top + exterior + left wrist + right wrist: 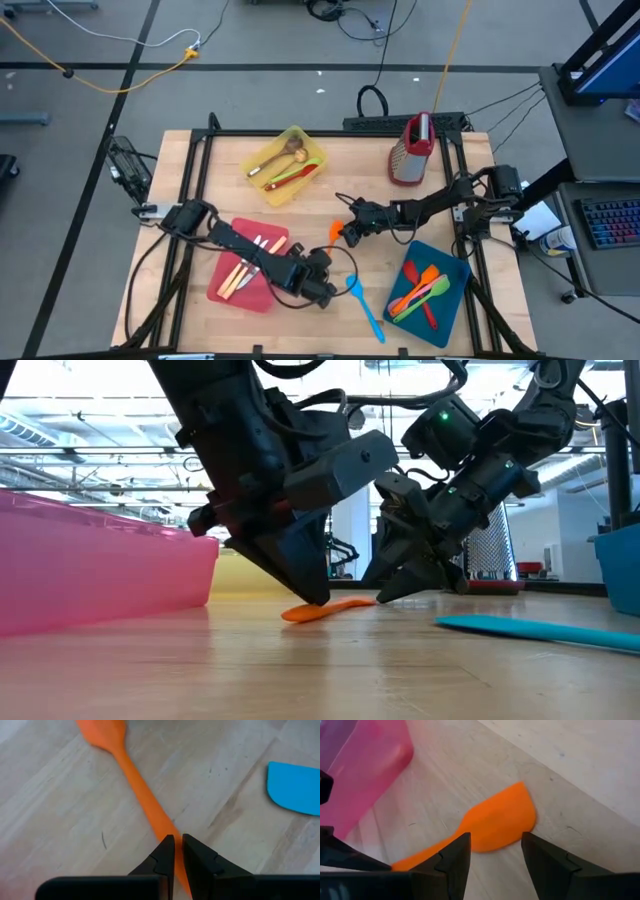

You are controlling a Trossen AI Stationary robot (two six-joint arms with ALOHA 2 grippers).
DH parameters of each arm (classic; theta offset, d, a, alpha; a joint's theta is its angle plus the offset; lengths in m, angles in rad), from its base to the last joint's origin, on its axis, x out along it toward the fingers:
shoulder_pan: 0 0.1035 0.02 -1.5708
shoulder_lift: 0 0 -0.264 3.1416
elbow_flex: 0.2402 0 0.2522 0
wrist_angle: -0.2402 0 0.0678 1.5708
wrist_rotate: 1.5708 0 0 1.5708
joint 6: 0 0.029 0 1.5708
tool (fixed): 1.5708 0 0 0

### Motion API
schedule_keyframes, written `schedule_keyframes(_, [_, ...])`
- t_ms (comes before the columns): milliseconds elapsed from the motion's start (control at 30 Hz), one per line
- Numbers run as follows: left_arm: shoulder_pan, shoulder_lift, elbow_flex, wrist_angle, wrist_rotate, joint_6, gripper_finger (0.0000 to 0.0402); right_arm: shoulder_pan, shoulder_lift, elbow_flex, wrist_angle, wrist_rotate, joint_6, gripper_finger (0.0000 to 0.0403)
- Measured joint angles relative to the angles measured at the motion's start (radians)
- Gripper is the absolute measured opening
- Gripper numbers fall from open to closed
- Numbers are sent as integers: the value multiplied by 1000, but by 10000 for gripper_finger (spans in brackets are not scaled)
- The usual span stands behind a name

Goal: Pick & Place Kitchen Items
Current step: Put the orange baking spatula into the blue bin

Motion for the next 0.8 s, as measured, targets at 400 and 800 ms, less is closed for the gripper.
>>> schedule_keyframes(400, [14,3,1,-2,-5,69,51,0,-10,-1,-3,11,-53,173])
schedule_keyframes(800, [15,50,-1,24,-118,-154,135,-2,-11,-1,2,-34,-123,173])
